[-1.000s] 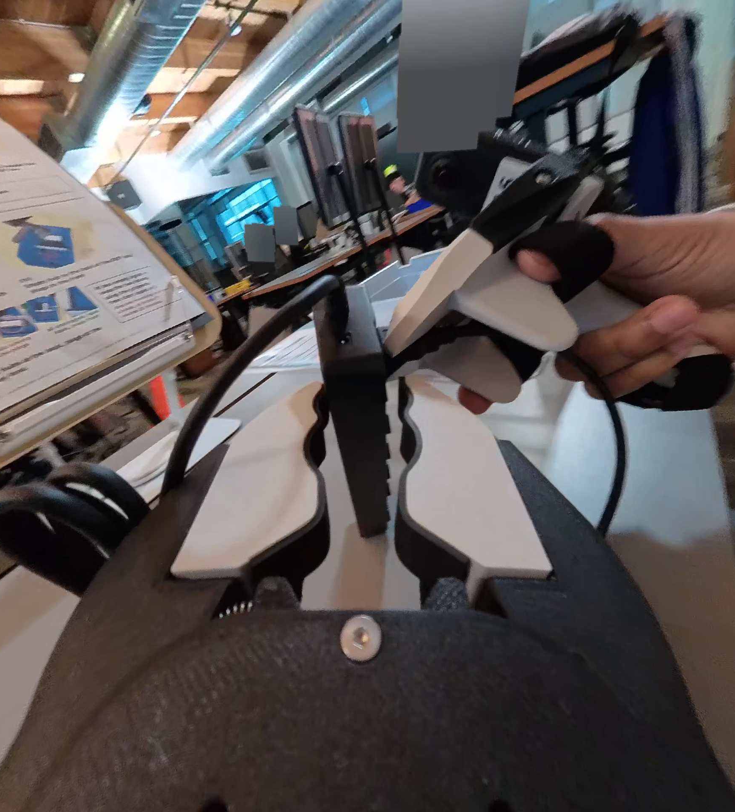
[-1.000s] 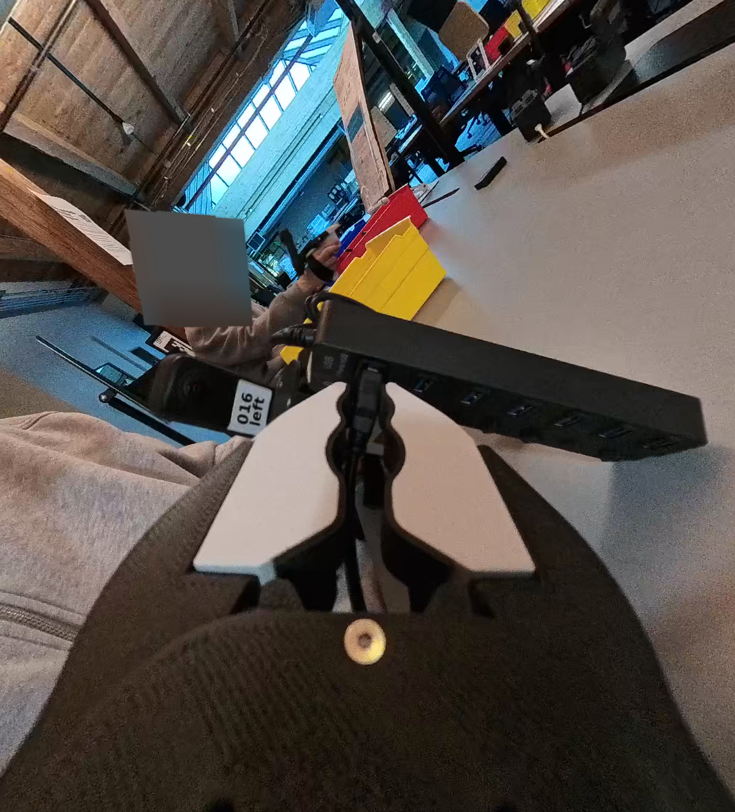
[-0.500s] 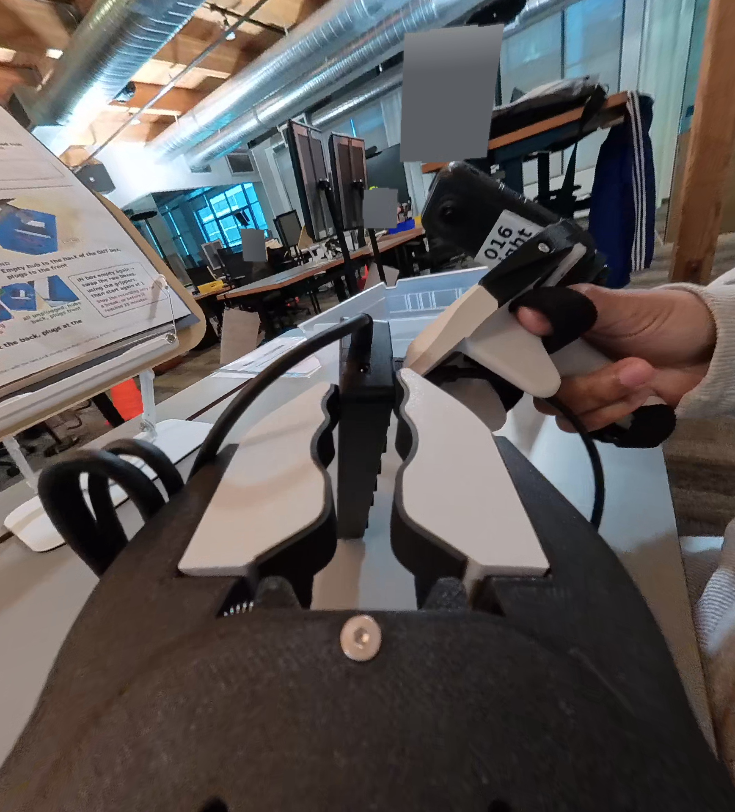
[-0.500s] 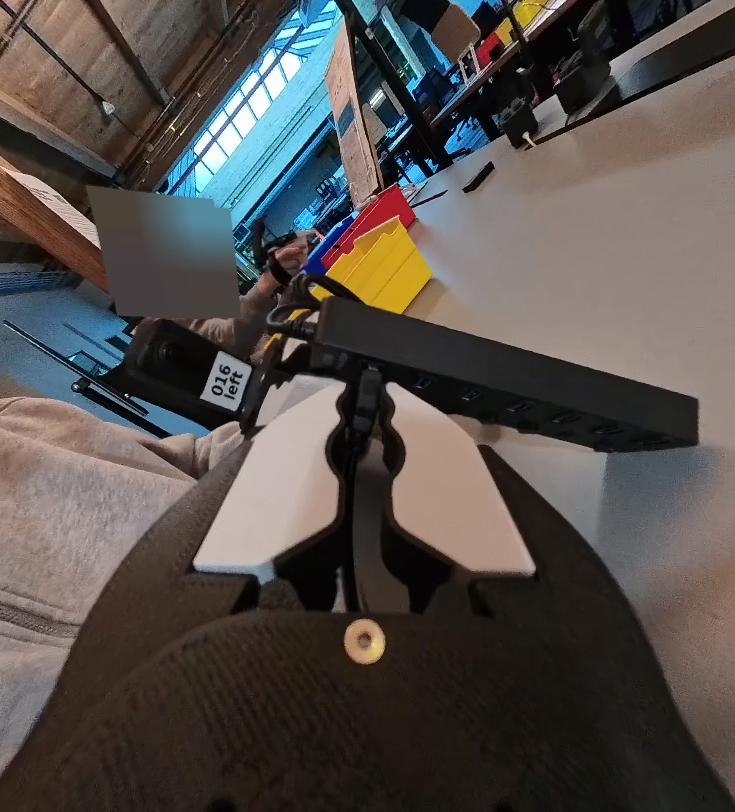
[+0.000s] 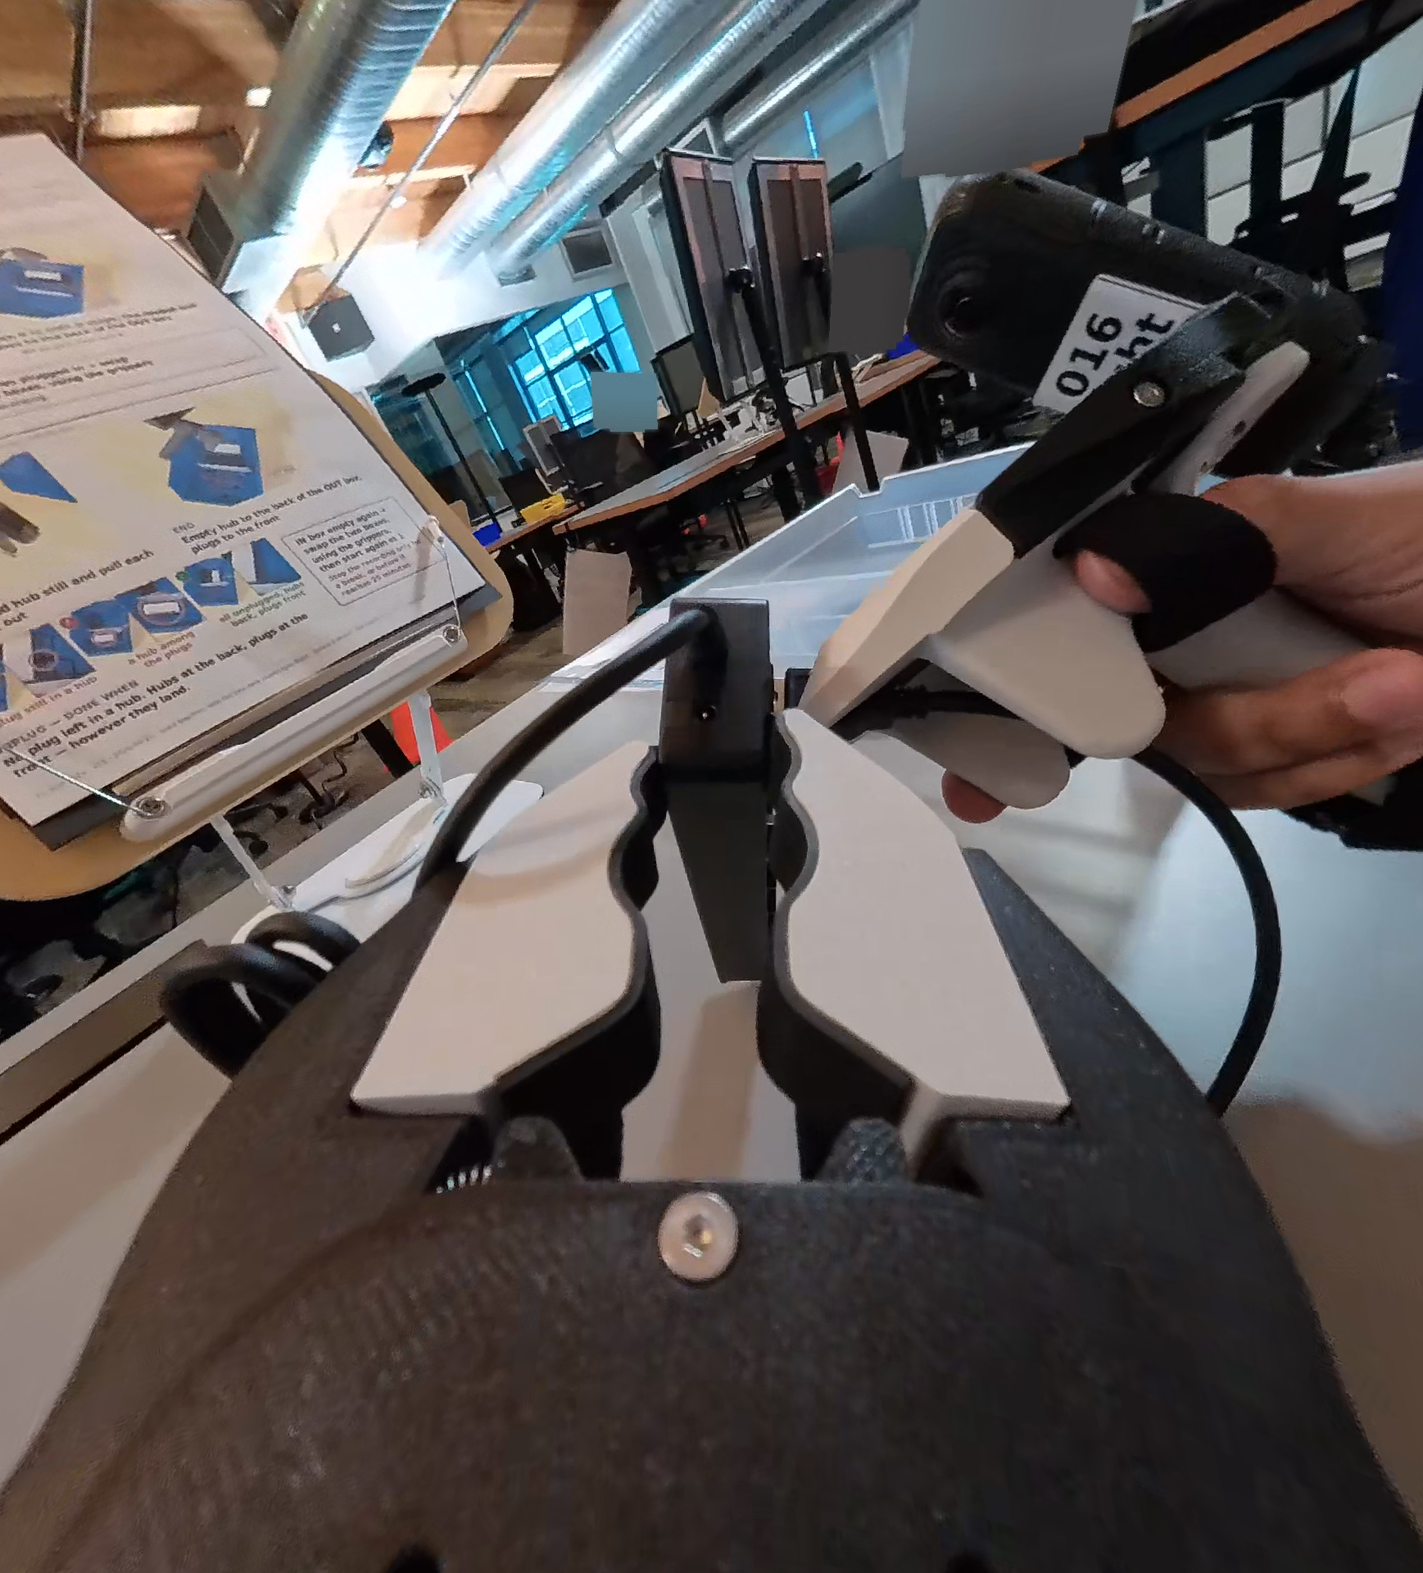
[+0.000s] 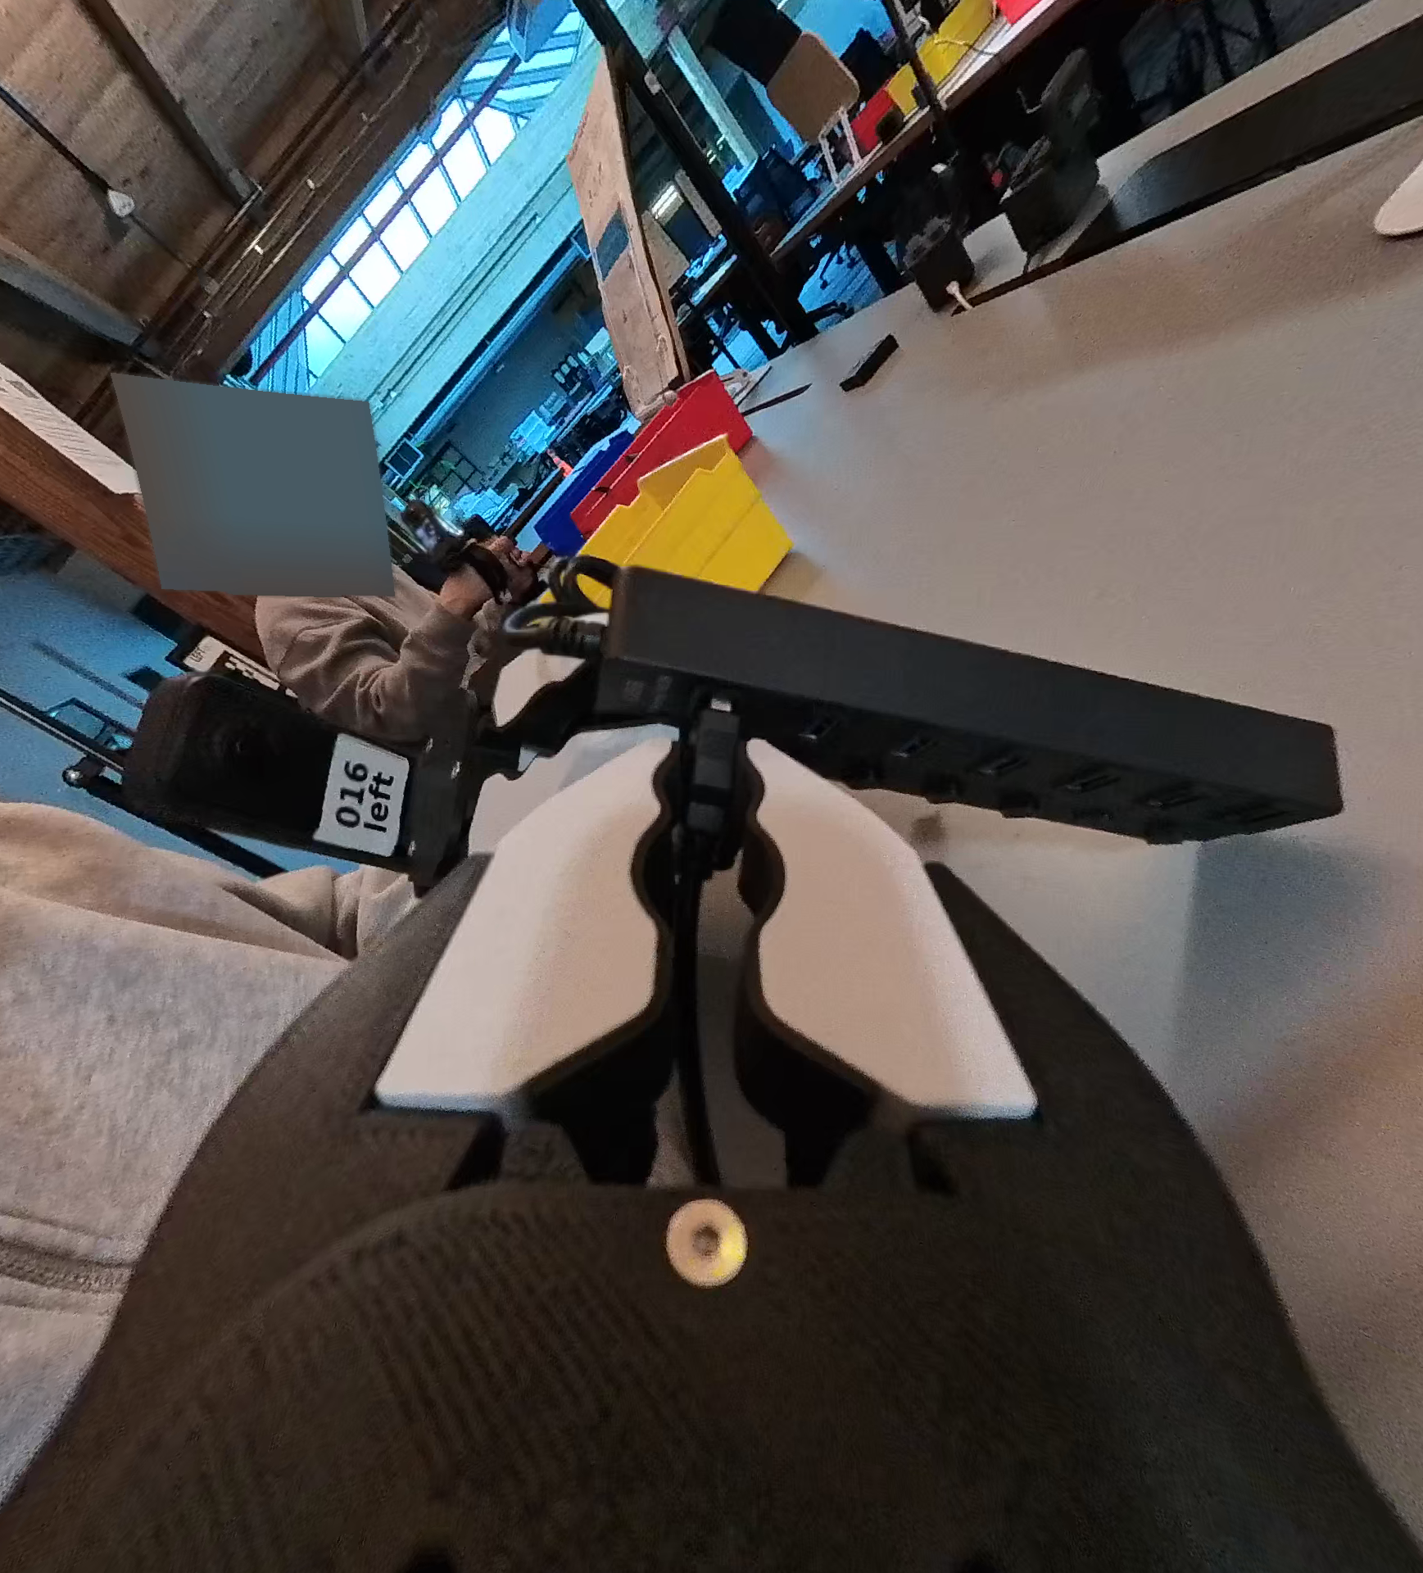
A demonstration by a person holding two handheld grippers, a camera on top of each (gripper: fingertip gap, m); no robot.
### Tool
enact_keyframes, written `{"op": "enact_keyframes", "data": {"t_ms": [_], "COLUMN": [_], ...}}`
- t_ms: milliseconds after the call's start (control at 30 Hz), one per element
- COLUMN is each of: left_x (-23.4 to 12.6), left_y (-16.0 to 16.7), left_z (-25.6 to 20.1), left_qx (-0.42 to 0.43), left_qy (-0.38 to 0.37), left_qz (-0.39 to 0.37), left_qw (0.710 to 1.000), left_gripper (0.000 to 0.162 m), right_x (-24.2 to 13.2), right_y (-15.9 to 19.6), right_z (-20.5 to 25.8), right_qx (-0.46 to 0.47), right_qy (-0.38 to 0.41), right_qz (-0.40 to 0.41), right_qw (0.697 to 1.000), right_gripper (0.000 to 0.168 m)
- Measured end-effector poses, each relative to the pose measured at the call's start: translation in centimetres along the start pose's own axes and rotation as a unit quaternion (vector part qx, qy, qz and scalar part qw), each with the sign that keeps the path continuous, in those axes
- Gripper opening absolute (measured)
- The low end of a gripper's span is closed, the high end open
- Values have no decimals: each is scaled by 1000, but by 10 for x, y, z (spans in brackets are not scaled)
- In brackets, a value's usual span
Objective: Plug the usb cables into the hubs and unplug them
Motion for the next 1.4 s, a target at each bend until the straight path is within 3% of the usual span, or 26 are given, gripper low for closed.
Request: {"op": "enact_keyframes", "data": {"t_ms": [267,500,700,867,1000,1133,1267,1333,1400], "left_x": [0,-2,-2,-1,-1,-1,-2,-3,-3], "left_y": [-3,-11,-8,-10,-7,-5,-6,-7,-8], "left_z": [2,1,-1,-9,-5,0,3,3,2], "left_qx": [-42,-60,-55,-23,-42,-82,-64,-70,-71], "left_qy": [-4,29,33,42,41,39,32,34,37], "left_qz": [10,0,7,11,16,20,16,14,9], "left_qw": [999,998,998,999,998,996,997,997,997], "left_gripper": [25,25,25,25,25,25,25,25,26], "right_x": [2,-3,-3,-11,-8,-4,-3,-2,-4], "right_y": [-1,-3,0,4,3,0,-2,-3,-2], "right_z": [1,8,6,7,5,6,8,9,10], "right_qx": [103,84,26,73,30,-93,-147,-139,-53], "right_qy": [-65,-114,-56,-119,-76,27,65,60,-1], "right_qz": [-33,13,56,96,92,64,28,25,39], "right_qw": [992,990,997,986,992,993,987,988,998], "right_gripper": [10,11,12,10,12,14,15,14,12]}}
Point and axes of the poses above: each gripper's, where its closed fingertips meet, x out along the fingers, y out of its underside, z = x × y across the jaws, the point moved 2 cm from there along -x, back along the fingers, and after that the axes turned 3 degrees about z, right-handed, at the moved point
